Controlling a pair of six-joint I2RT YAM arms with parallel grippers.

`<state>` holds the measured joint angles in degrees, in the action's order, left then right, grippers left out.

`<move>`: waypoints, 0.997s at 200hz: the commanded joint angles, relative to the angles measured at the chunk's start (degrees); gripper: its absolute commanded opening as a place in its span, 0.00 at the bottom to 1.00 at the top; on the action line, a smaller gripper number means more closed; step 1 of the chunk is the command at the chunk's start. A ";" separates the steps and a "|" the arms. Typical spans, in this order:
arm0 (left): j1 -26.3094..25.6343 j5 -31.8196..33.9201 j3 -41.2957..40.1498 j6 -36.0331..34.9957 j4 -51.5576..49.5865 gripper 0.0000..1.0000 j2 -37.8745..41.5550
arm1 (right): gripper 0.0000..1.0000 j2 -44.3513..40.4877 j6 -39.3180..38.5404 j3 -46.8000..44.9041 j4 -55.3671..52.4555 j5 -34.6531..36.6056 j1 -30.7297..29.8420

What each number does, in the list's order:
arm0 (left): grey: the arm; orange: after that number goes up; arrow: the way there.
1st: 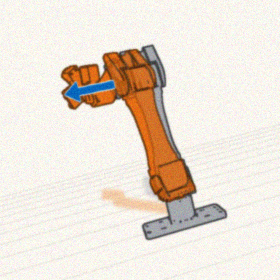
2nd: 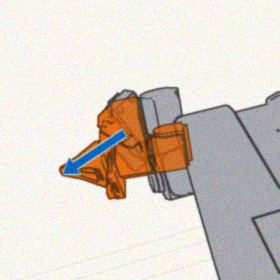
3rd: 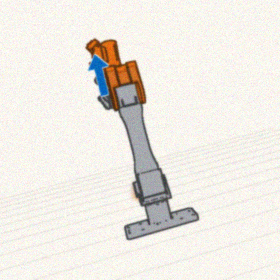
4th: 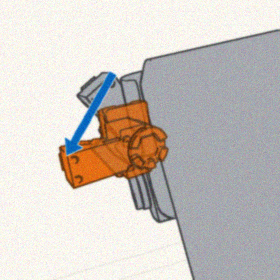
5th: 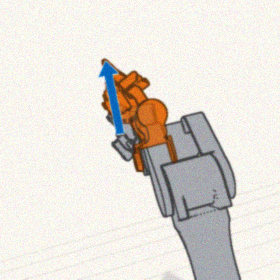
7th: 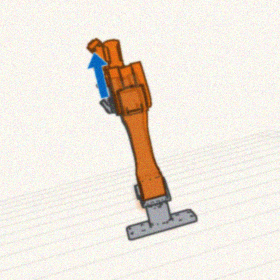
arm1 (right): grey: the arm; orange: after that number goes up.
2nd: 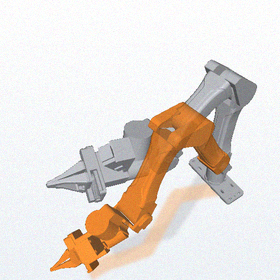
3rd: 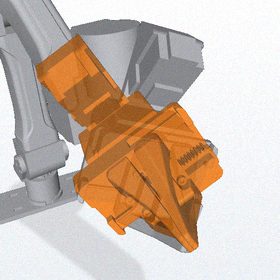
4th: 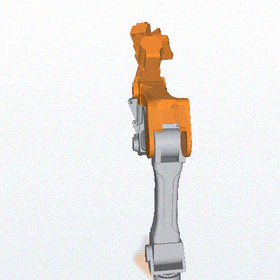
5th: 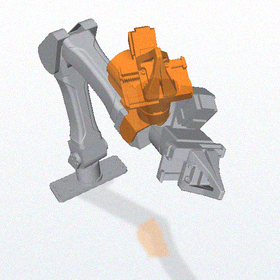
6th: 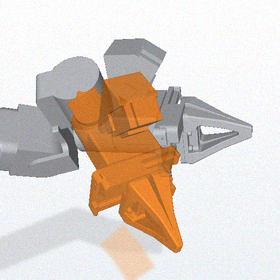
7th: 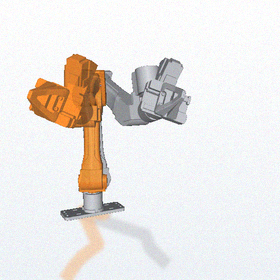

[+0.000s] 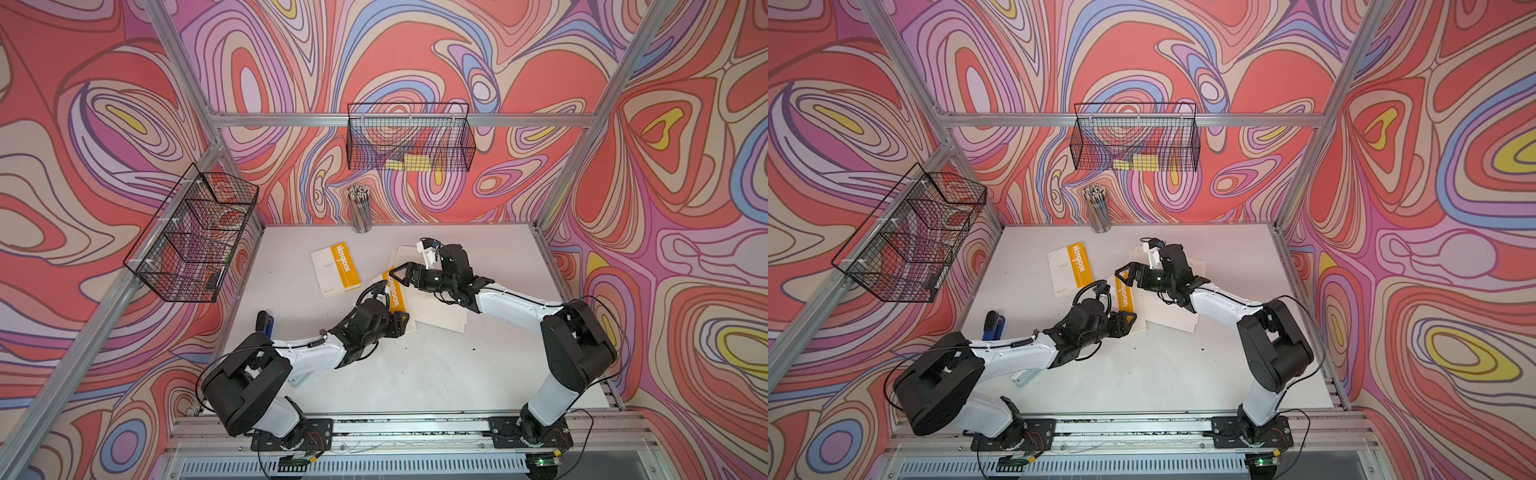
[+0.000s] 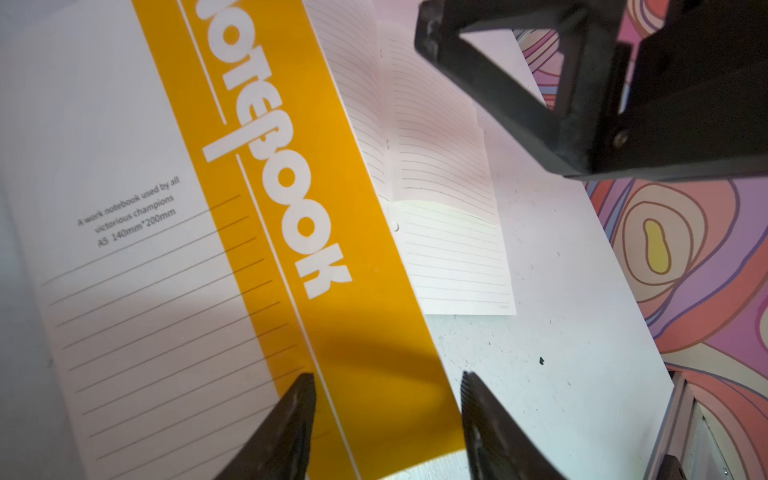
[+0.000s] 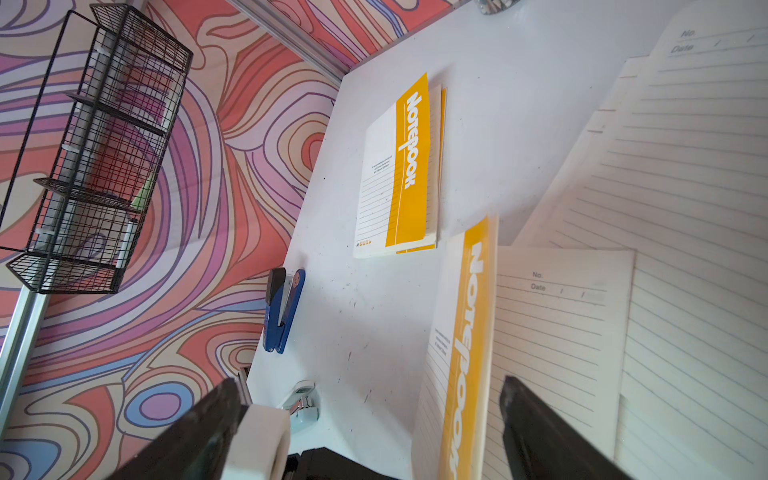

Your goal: Close the notebook

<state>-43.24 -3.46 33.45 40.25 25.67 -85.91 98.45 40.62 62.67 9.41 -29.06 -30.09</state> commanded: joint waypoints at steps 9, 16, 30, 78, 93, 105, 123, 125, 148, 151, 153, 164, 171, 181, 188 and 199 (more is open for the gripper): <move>-0.28 -0.59 -1.18 -0.08 4.98 0.58 -2.68 | 0.98 1.35 1.08 0.78 1.41 -1.23 -0.33; -0.29 -0.58 -1.16 -0.08 5.43 0.58 -3.15 | 0.98 1.83 1.53 0.70 2.07 -1.75 -0.32; -0.31 -0.76 -1.26 0.16 6.39 0.57 -4.12 | 0.98 2.71 2.71 0.40 3.63 -2.77 -0.32; -0.21 -0.64 -1.11 0.54 6.65 0.57 -4.72 | 0.98 7.72 5.12 -0.79 7.92 -4.15 -0.32; -0.30 -0.34 -1.19 0.62 6.31 0.58 -4.72 | 0.98 9.12 5.52 -0.97 8.75 -4.44 -0.32; -0.32 -0.29 -1.19 0.71 6.28 0.57 -4.79 | 0.98 9.84 5.68 -1.17 9.08 -4.60 -0.32; -0.30 -0.30 -1.25 0.87 6.48 0.57 -4.97 | 0.98 10.82 5.77 -1.58 9.31 -4.58 -0.32; -0.32 -0.25 -1.23 0.88 6.49 0.57 -5.01 | 0.98 10.89 5.78 -1.65 9.29 -4.60 -0.32; -0.27 0.25 -1.11 0.80 6.19 0.57 -4.83 | 0.98 11.52 5.30 -2.19 8.93 -4.41 -0.32; -0.27 0.29 -1.14 0.80 6.11 0.57 -4.84 | 0.98 11.58 5.26 -2.20 8.79 -4.41 -0.34; -0.33 0.30 -1.12 0.80 6.11 0.57 -4.81 | 0.98 11.71 5.22 -2.21 8.72 -4.36 -0.33; -0.31 0.42 -1.19 0.75 6.01 0.57 -4.60 | 0.98 12.07 5.06 -2.38 8.41 -4.25 -0.32; -0.33 0.37 -1.11 0.71 5.84 0.57 -4.33 | 0.98 12.30 4.92 -2.49 8.37 -4.18 -0.33; -0.25 0.12 -0.95 0.58 5.23 0.57 -3.81 | 0.99 12.78 4.83 -2.68 8.11 -3.97 -0.32; -0.26 -0.11 -0.51 0.25 4.13 0.57 -3.36 | 0.98 13.12 4.73 -2.77 8.08 -3.96 -0.32; -0.25 -0.42 0.49 -0.62 0.76 0.57 -2.36 | 0.98 13.43 4.64 -2.98 8.00 -3.90 -0.32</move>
<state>-43.24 -4.03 32.49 40.60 30.00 -90.08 109.91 45.95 60.84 17.19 -33.01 -30.09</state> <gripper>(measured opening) 0.571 0.984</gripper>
